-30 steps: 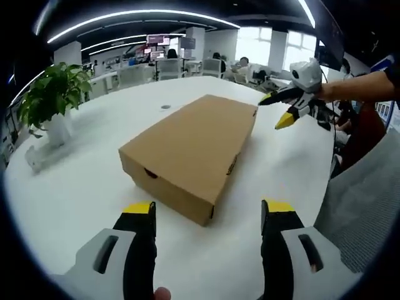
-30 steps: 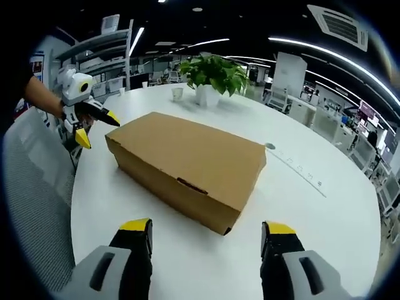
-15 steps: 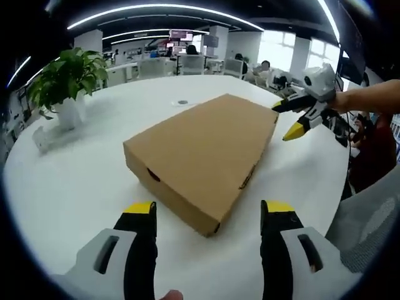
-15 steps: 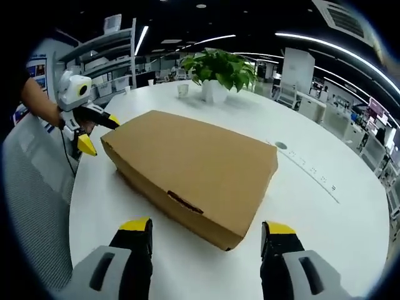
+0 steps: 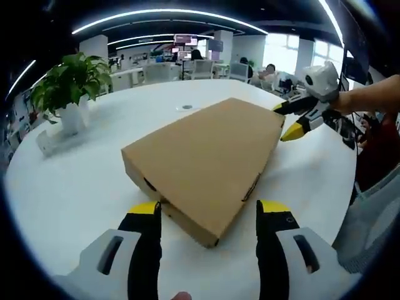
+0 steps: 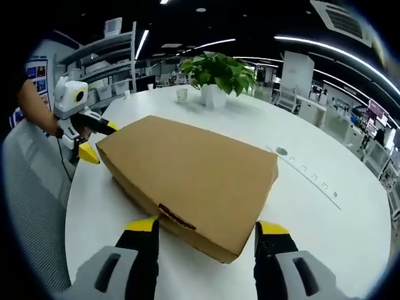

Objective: Operate the shoe box by opening the lid, removing the specified soft item, and placing it in the target area until the item is outside and the box remains undamaged.

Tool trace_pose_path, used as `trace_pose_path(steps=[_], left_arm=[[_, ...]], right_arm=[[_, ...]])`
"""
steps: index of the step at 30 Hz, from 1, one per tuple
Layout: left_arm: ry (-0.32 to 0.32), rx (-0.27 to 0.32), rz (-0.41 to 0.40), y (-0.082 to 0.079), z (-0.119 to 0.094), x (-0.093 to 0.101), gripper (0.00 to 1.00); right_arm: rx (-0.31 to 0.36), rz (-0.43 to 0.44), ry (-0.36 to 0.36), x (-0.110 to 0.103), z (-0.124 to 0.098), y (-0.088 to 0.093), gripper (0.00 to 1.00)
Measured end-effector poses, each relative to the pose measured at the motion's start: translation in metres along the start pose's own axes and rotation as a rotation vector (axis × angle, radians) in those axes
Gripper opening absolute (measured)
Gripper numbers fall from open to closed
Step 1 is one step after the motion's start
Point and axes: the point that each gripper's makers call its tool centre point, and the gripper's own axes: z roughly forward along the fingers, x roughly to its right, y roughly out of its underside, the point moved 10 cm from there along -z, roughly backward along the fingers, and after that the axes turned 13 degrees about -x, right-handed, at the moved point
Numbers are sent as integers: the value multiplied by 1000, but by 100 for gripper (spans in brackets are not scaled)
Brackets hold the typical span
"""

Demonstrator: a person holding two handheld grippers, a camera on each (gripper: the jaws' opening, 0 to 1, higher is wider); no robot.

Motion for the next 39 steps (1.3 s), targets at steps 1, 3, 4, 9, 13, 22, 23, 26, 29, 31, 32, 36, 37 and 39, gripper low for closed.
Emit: trace_pose_path(steps=[1,3,4,9,13,22,23,26,29,31,32,36,37,39], left_arm=[[-4,2,-1,0,1,0,59],[-18,3,-3,1,3,-3,57],[-21,3,-11,0,3,-4,57],[-23,-4,-14,-1,4,-2,57],[-20,-9,-14,-1,4,-2,56],[-13,-25,-8,-1,2,-7,53],[-11,-25,-7,-1,2,-9,53],[-6,-27,-3,-1,1,-11,52],[-2,-30,1,-1,0,-14,52],[3,-35,5,-1,0,-16,52],[5,-37,7,-1,-1,-17,52],[23,-46,19,-1,-2,-23,51],[26,-49,22,-1,-3,-24,51],[34,-54,30,-1,-3,-26,51]], right_arm=[[-2,-2,-4,0,1,0,58],[-8,0,-14,1,2,-1,59],[-8,-1,-15,1,2,0,59],[-8,3,-20,-1,2,0,58],[-7,10,-19,-2,2,0,57],[-3,35,-17,-9,1,0,55],[-2,39,-14,-11,1,0,55],[0,46,-6,-14,1,0,55],[-6,54,1,-17,1,-2,55],[-9,62,5,-19,1,-2,55],[-9,65,7,-21,1,-2,55],[-17,88,22,-29,-1,-2,55],[-19,91,25,-31,-1,-2,55],[-19,101,32,-34,-1,-1,55]])
